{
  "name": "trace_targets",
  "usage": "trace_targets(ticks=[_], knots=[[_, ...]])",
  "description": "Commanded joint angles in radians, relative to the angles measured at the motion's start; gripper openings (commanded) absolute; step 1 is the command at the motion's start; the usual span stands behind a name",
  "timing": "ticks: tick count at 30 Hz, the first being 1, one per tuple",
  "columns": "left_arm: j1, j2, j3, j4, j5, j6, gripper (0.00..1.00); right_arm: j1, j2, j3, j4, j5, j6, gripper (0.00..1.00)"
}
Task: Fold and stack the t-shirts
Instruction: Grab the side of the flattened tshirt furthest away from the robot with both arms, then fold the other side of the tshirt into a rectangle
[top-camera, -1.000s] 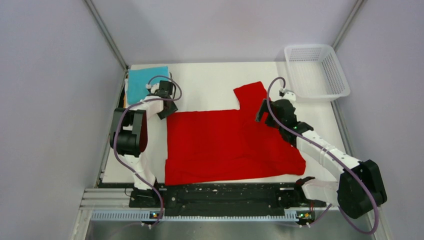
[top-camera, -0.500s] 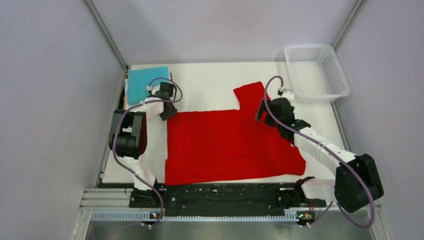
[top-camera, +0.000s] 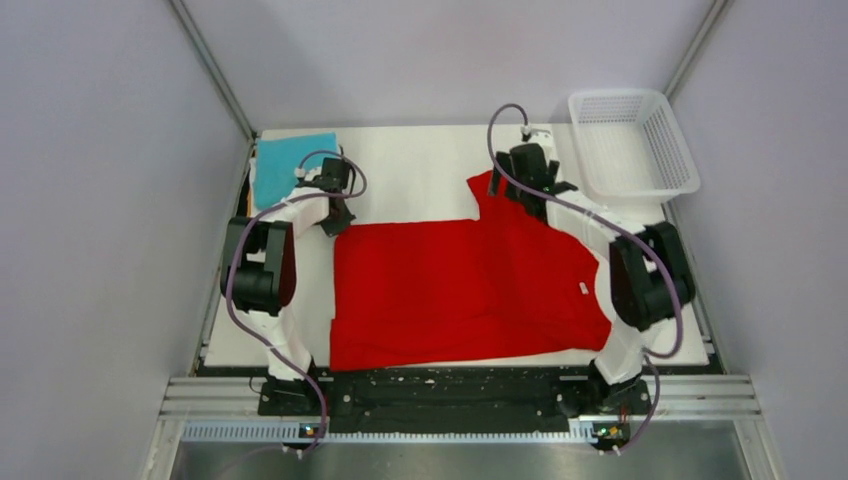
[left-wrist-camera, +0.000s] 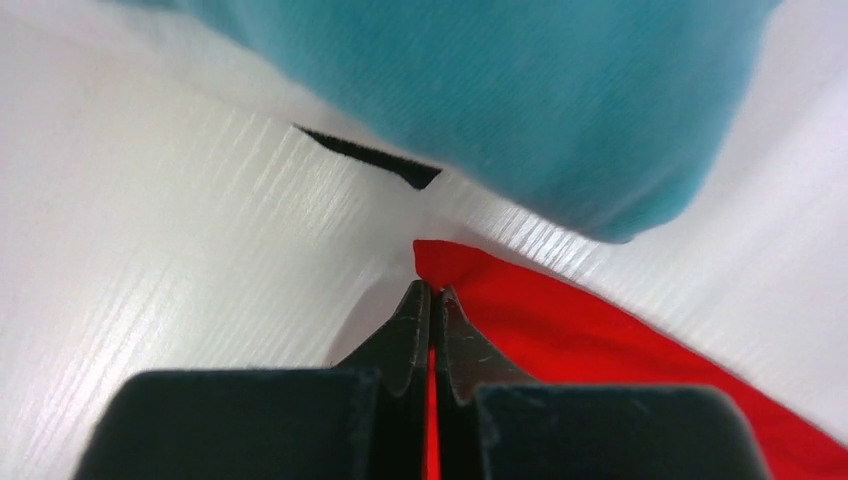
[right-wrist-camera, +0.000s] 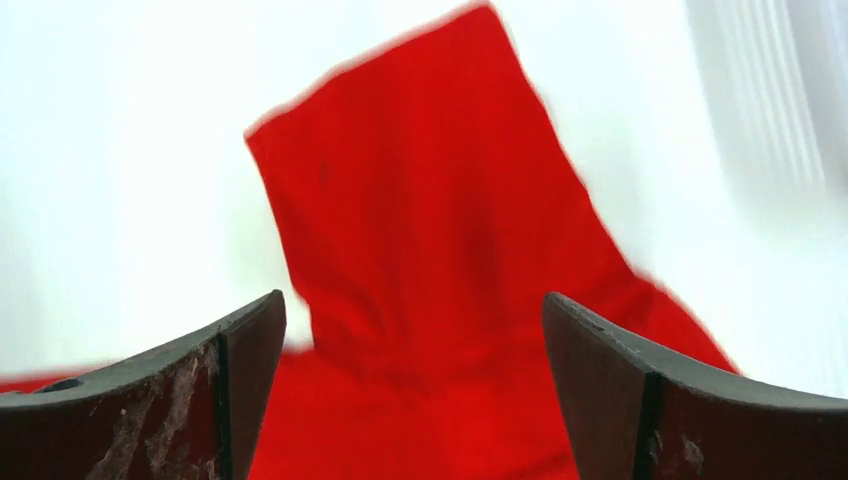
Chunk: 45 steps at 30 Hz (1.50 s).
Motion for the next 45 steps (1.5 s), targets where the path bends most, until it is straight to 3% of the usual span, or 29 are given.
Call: trace_targets(ticks=[1,13,16,24,28,37,40,45], knots=[[-0.001,0.012,0.078,-0.022,-0.045,0.014,0.0,-0.012,0.234,0.281,0.006,0.073,-0.107,0.96],[0.003,0.085,0.197,-0.071,-0.038,0.028,0.0,-0.043,0.756,0.948,-0.147,0.093,-0.191,0.84],[0.003,0.079,0.195,-0.08,-0.047,0.026,0.0,-0.045,0.827,1.019,-0.198,0.085,-0.188,0.82],[0.003,0.055,0.179,-0.085,-0.048,0.018,0.0,-0.045,0.728,0.777,-0.181,0.115,-0.134,0.73],[0.003,0.048,0.173,-0.086,-0.04,0.015,0.0,-0.047,0.686,0.688,-0.138,0.116,-0.099,0.61],[0.004,0.039,0.183,-0.085,-0.017,0.019,0.0,-0.047,0.666,0.671,-0.024,0.116,-0.054,0.0],[0.003,0.022,0.178,-0.086,-0.001,0.02,0.0,-0.048,0.596,0.627,0.019,0.107,-0.072,0.0],[-0.004,-0.047,0.119,-0.07,0.026,0.016,0.0,-0.045,0.35,0.336,0.17,0.089,-0.086,0.0]])
